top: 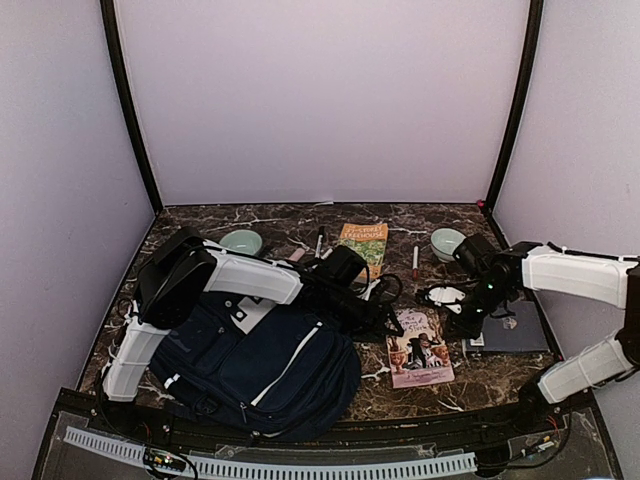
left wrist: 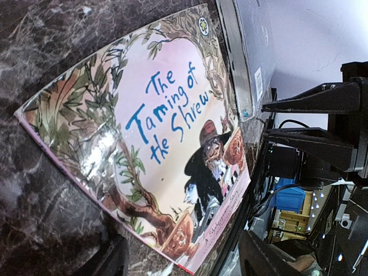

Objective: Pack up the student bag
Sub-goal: Move the book to the center of the board, then pick up the book from the center of the board.

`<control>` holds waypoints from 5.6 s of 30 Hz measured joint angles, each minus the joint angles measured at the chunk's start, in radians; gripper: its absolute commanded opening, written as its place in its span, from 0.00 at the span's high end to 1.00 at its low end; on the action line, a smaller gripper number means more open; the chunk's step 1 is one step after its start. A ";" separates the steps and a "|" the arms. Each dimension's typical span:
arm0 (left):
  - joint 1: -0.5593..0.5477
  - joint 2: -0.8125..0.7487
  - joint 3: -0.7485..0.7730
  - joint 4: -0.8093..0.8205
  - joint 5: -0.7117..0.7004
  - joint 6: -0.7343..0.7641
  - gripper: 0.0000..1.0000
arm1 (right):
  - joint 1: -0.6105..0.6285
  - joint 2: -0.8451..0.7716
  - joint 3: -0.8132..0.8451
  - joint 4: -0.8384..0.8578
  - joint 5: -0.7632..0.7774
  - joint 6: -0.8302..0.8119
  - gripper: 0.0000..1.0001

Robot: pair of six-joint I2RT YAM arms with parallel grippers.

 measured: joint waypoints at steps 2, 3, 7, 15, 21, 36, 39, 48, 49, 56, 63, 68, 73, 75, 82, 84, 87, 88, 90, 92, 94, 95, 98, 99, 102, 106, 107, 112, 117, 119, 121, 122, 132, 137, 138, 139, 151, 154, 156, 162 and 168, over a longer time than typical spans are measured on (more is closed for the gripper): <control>0.000 0.000 0.000 0.000 0.000 0.000 0.32 | 0.000 0.008 -0.015 0.004 0.000 -0.011 0.78; 0.000 0.000 0.000 0.000 0.000 0.000 0.32 | 0.000 0.018 -0.026 0.011 0.001 -0.015 0.78; 0.000 0.000 -0.002 0.004 0.000 -0.006 0.31 | 0.000 0.066 -0.068 0.037 -0.002 -0.024 0.80; 0.001 -0.002 -0.013 0.024 0.000 -0.034 0.31 | -0.001 0.112 -0.076 0.066 -0.020 -0.029 0.86; 0.012 -0.002 -0.042 0.088 0.025 -0.092 0.31 | 0.003 0.161 -0.048 0.056 -0.037 -0.010 0.88; 0.050 0.071 -0.045 0.374 0.043 -0.296 0.38 | 0.011 0.209 -0.010 0.029 -0.042 0.013 0.90; 0.054 0.094 -0.045 0.446 0.040 -0.327 0.43 | 0.014 0.209 -0.010 0.029 -0.038 0.014 0.90; 0.055 0.100 -0.080 0.510 0.047 -0.383 0.51 | 0.018 0.209 -0.009 0.029 -0.033 0.032 0.89; 0.055 0.099 -0.090 0.528 0.050 -0.391 0.51 | 0.018 0.209 -0.008 0.029 -0.033 0.033 0.89; 0.054 0.059 -0.156 0.548 0.060 -0.396 0.50 | 0.019 0.225 0.010 0.014 -0.034 0.043 0.88; 0.050 -0.004 -0.179 0.504 0.040 -0.345 0.49 | 0.019 0.269 0.056 -0.021 -0.046 0.058 0.88; 0.054 -0.039 -0.179 0.497 0.002 -0.320 0.49 | 0.019 0.319 0.114 -0.048 -0.068 0.080 0.87; 0.076 -0.052 -0.179 0.500 -0.062 -0.310 0.47 | 0.026 0.385 0.192 -0.051 -0.090 0.118 0.87; 0.090 -0.052 -0.179 0.495 -0.095 -0.305 0.47 | 0.026 0.410 0.220 -0.041 -0.101 0.138 0.87; 0.136 -0.052 -0.179 0.386 -0.215 -0.263 0.47 | 0.031 0.489 0.312 0.050 -0.111 0.208 0.86; 0.144 -0.052 -0.179 0.364 -0.233 -0.246 0.47 | 0.031 0.505 0.330 0.071 -0.111 0.219 0.86; 0.156 -0.052 -0.179 0.329 -0.253 -0.220 0.47 | 0.031 0.532 0.361 0.093 -0.111 0.238 0.86; 0.159 -0.052 -0.179 0.323 -0.256 -0.212 0.46 | 0.031 0.539 0.369 0.099 -0.111 0.241 0.86; 0.164 -0.052 -0.174 0.311 -0.256 -0.195 0.44 | 0.030 0.545 0.374 0.106 -0.110 0.249 0.86; 0.166 -0.052 -0.157 0.278 -0.257 -0.170 0.41 | 0.030 0.547 0.374 0.113 -0.110 0.255 0.85; 0.165 -0.052 -0.126 0.217 -0.267 -0.135 0.40 | 0.029 0.550 0.374 0.121 -0.110 0.259 0.85; 0.164 -0.052 -0.106 0.177 -0.278 -0.113 0.40 | 0.029 0.551 0.373 0.131 -0.111 0.260 0.85; 0.164 -0.052 -0.045 0.046 -0.320 -0.056 0.40 | 0.027 0.556 0.374 0.175 -0.112 0.262 0.85; 0.163 -0.052 -0.027 0.001 -0.337 -0.040 0.39 | 0.025 0.558 0.375 0.193 -0.113 0.262 0.85; 0.161 -0.054 0.006 -0.090 -0.374 -0.006 0.39 | 0.020 0.568 0.378 0.234 -0.116 0.263 0.81; 0.162 -0.063 0.007 -0.124 -0.373 -0.002 0.39 | 0.014 0.573 0.386 0.269 -0.119 0.275 0.63; 0.162 -0.064 0.006 -0.128 -0.368 -0.002 0.39 | 0.011 0.571 0.386 0.275 -0.121 0.279 0.60; 0.164 -0.067 0.003 -0.139 -0.336 -0.003 0.40 | -0.040 0.538 0.365 0.250 -0.121 0.311 0.55; 0.162 -0.077 -0.022 -0.129 -0.288 -0.006 0.40 | -0.138 0.514 0.359 0.174 -0.220 0.343 0.52; 0.161 -0.082 -0.039 -0.112 -0.264 -0.013 0.40 | -0.157 0.522 0.359 0.151 -0.295 0.353 0.51; 0.157 -0.085 -0.054 -0.092 -0.241 -0.022 0.41 | -0.159 0.547 0.360 0.136 -0.371 0.364 0.51; 0.155 -0.085 -0.057 -0.086 -0.233 -0.027 0.41 | -0.159 0.570 0.364 0.129 -0.426 0.369 0.51; 0.134 -0.089 -0.071 -0.071 -0.229 -0.041 0.41 | -0.172 0.665 0.408 0.114 -0.689 0.411 0.69; 0.132 -0.093 -0.080 -0.061 -0.235 -0.048 0.41 | -0.173 0.647 0.403 0.113 -0.729 0.426 0.74; 0.130 -0.094 -0.082 -0.059 -0.239 -0.049 0.41 | -0.173 0.634 0.401 0.113 -0.734 0.429 0.74; 0.129 -0.096 -0.085 -0.055 -0.242 -0.050 0.41 | -0.173 0.620 0.399 0.113 -0.737 0.432 0.74; 0.128 -0.103 -0.106 -0.029 -0.249 -0.057 0.42 | -0.172 0.605 0.414 0.121 -0.785 0.471 0.49; 0.128 -0.103 -0.106 -0.029 -0.250 -0.057 0.42 | -0.172 0.649 0.420 0.124 -0.788 0.484 0.50; 0.128 -0.103 -0.106 -0.029 -0.251 -0.059 0.42 | -0.173 0.668 0.420 0.126 -0.797 0.491 0.55; 0.127 -0.103 -0.106 -0.029 -0.252 -0.060 0.42 | -0.179 0.678 0.422 0.130 -0.879 0.502 0.58; 0.127 -0.104 -0.107 -0.030 -0.255 -0.060 0.42 | -0.195 0.647 0.399 0.179 -0.949 0.540 0.50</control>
